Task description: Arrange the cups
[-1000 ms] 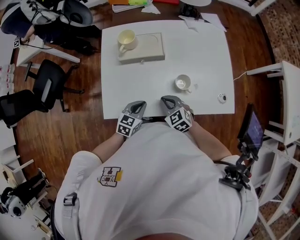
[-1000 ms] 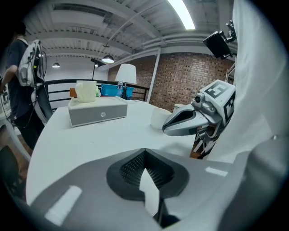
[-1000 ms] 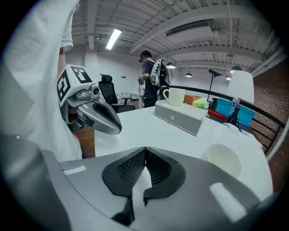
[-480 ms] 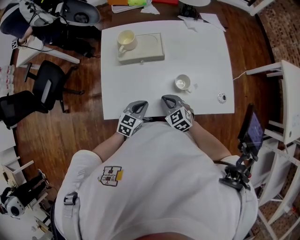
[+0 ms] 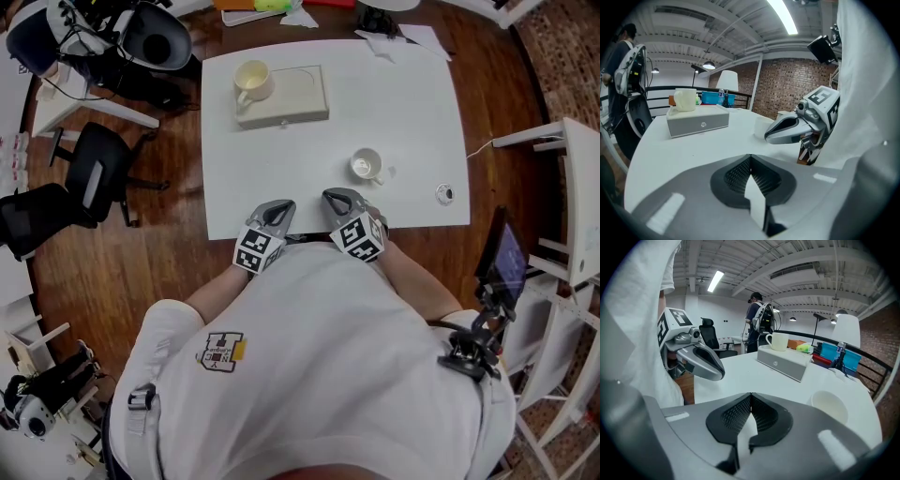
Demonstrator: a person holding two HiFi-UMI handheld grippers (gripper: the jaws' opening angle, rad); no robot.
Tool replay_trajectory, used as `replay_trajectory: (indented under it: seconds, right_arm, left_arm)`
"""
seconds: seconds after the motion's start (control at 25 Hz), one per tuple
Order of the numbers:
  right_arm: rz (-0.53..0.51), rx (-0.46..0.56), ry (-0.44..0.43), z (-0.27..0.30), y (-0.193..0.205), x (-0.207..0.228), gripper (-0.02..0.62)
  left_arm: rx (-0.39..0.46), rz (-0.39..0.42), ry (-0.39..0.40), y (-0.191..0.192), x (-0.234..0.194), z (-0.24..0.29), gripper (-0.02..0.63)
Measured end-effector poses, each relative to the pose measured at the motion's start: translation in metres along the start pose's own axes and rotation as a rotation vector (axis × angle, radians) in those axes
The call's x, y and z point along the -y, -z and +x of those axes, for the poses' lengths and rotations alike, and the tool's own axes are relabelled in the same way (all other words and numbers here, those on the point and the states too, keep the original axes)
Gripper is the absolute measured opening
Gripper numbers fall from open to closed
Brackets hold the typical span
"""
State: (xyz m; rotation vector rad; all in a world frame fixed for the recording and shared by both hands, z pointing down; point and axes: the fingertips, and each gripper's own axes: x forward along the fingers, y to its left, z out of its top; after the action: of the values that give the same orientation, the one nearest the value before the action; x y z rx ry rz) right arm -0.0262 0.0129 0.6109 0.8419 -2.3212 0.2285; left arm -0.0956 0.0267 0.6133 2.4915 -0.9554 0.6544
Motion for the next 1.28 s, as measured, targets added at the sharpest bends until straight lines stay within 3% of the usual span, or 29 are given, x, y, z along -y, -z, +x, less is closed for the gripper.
replay_trajectory:
  seconds: [0.2, 0.36, 0.76, 0.92, 1.12, 1.28]
  right_arm:
    - [0.03, 0.001, 0.016, -0.005, 0.002, 0.003, 0.001]
    - [0.068, -0.017, 0.05, -0.017, 0.02, 0.012, 0.002]
    - [0.223, -0.075, 0.225, -0.078, 0.091, 0.072, 0.006]
    - [0.253, -0.073, 0.231, -0.085, 0.104, 0.096, 0.057]
    - [0.174, -0.045, 0.188, -0.072, 0.093, 0.102, 0.133]
    - [0.07, -0.032, 0.182, -0.06, 0.079, 0.105, 0.137]
  left_arm:
    - [-0.009, 0.006, 0.018, -0.001, 0.005, 0.007, 0.0]
    - [-0.029, 0.061, 0.077, -0.006, 0.023, 0.026, 0.0]
    - [-0.102, 0.184, 0.278, -0.023, 0.11, 0.104, 0.051]
    - [-0.182, 0.231, 0.325, -0.017, 0.136, 0.13, 0.07]
    - [-0.256, 0.269, 0.328, -0.009, 0.152, 0.146, 0.105]
    - [-0.271, 0.271, 0.306, -0.016, 0.151, 0.15, 0.114]
